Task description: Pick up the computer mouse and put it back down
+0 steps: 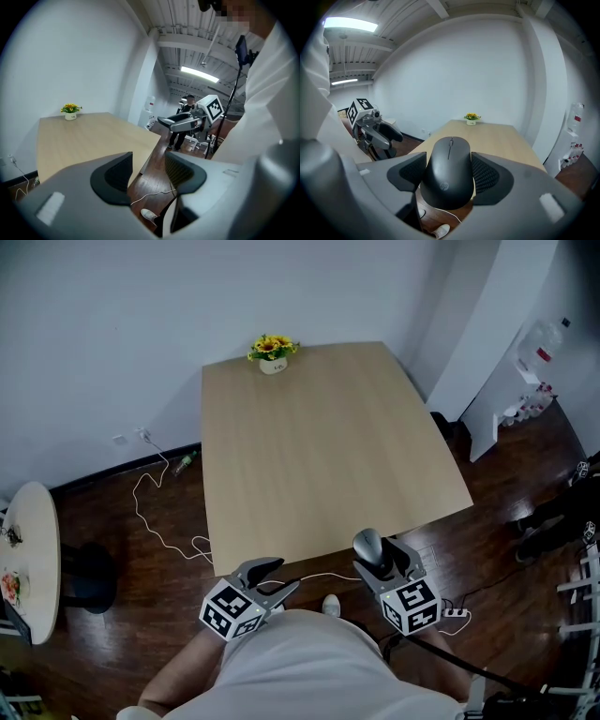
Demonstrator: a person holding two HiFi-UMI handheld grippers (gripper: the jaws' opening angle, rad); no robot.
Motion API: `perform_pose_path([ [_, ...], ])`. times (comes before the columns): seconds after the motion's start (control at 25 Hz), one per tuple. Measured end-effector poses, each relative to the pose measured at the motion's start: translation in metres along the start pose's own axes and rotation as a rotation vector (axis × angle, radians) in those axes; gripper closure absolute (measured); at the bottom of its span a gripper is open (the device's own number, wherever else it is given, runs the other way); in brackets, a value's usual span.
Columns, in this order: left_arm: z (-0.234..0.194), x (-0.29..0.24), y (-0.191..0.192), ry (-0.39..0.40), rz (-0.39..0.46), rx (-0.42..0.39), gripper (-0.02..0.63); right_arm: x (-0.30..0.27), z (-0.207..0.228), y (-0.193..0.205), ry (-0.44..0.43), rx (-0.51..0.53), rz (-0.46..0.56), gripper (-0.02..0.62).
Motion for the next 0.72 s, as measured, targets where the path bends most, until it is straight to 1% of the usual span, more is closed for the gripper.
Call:
perform_pose_path([
  [0.16,0.002,0.002,0.003,-0.030,0.006,0.004,0.416,-0.013,0.016,0.007,-0.008,-0.009,-0.005,0.295],
  [0.32,0.007,0.007,0.008,-0.074,0.012,0.013,0.416,-0.059,0.060,0.020,0.013,-0.010,-0.039,0.295],
  [0.44,0.009,0.016,0.020,-0.145,0.014,0.070,0.416,-0.115,0.090,0.040,0.011,0.003,-0.085,0.295],
  [0.56,0.018,0.023,0.033,-0.206,0.017,0.143,0.416,-0.172,0.117,0.074,0.003,-0.018,-0.149,0.295],
  [0.72,0.022,0.028,0.039,-0.283,0.017,0.203,0.416,-0.240,0.149,0.115,0.017,-0.013,-0.244,0.295],
])
Point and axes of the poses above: the fingertips, and each gripper's own axes: x backward along the fingers, z to its right, y out of its underside, the point moved 5 cm from there along x, backward along the fingers, and after that the axes turned 6 degrees about x, right-handed, at the moved point
